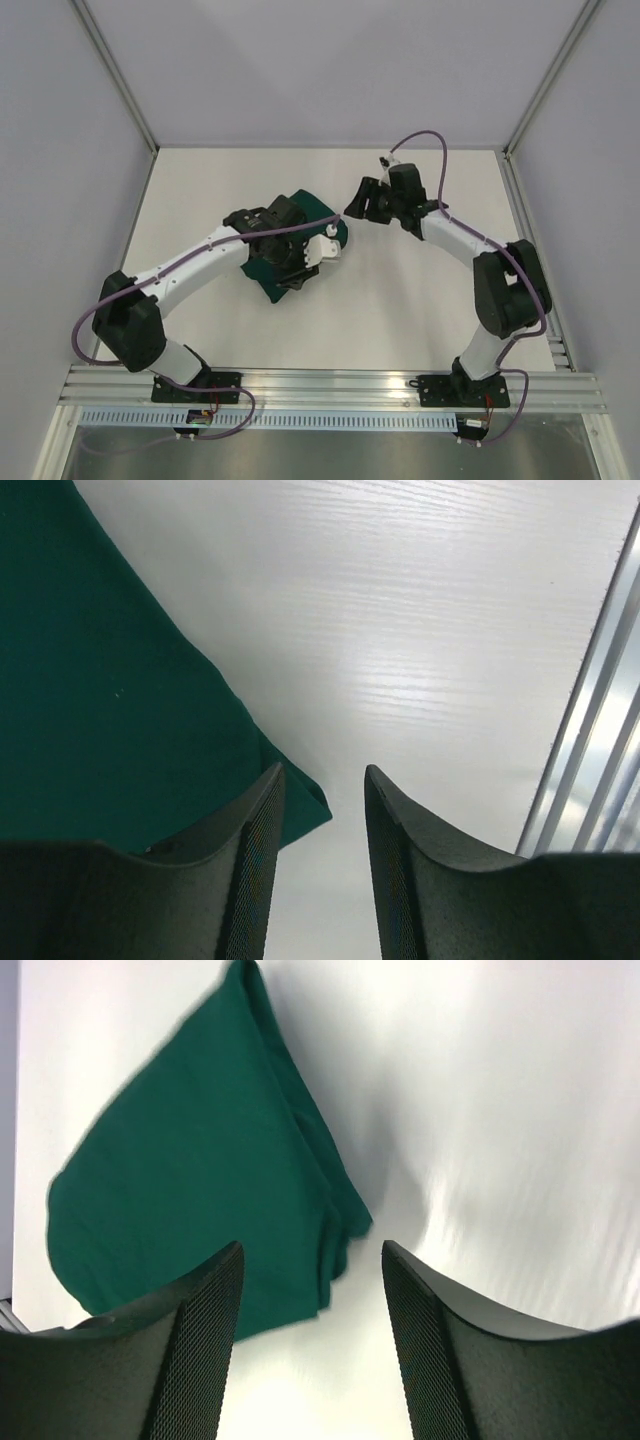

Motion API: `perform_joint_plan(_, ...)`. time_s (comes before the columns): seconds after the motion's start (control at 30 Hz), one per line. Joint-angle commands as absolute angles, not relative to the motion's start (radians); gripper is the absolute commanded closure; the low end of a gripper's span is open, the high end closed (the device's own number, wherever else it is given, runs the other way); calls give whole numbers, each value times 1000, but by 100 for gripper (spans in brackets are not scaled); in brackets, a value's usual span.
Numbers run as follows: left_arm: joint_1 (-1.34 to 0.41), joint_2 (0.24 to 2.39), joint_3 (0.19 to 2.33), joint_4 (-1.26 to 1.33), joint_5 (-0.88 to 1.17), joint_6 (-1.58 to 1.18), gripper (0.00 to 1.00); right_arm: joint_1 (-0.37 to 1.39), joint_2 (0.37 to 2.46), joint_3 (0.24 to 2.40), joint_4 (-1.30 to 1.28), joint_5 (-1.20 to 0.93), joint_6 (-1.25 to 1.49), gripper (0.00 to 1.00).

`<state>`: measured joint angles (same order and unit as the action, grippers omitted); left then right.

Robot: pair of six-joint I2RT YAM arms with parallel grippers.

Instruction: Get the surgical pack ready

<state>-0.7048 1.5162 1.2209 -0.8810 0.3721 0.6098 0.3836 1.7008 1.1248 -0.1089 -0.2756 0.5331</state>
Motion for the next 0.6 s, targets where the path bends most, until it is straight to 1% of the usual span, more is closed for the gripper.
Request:
perform_joint_plan(0.0, -657, 1454, 1256, -982, 411, 582, 53, 387, 1805, 1274, -170, -336, 420, 40)
perform_joint_plan(0.03, -603, 1447, 1259, -977, 390, 563, 53, 391, 1833, 1339, -181, -365, 410, 39)
perform_joint_plan(0.13, -502, 1439, 1267, -970, 371, 509, 52, 403, 1945, 1428, -213, -417, 399, 39)
perform_joint_plan(0.17, -442, 1430, 1266, -969, 376, 503, 52, 406, 1968, 1465, -212, -432, 399, 39)
perform_joint_plan(0.27, -332, 1410, 1233, -965, 376, 503, 52, 420, 2037, 1508, -215, -445, 385, 39)
perform_joint_plan(0.37, -263, 1398, 1204, -953, 371, 505, 52, 425, 2091, 1529, -212, -478, 374, 40)
perform_joint_plan(0.43, -215, 1384, 1175, -940, 371, 505, 52, 426, 2120, 1546, -219, -491, 367, 48)
perform_joint_plan(0.47, -192, 1379, 1160, -936, 367, 502, 52, 426, 2132, 1552, -224, -486, 365, 55)
perform_joint_plan(0.5, -178, 1373, 1154, -931, 367, 502, 52, 426, 2134, 1555, -229, -473, 364, 71)
perform_joint_plan(0.57, -154, 1358, 1135, -928, 368, 494, 52, 426, 2141, 1558, -229, -436, 354, 81)
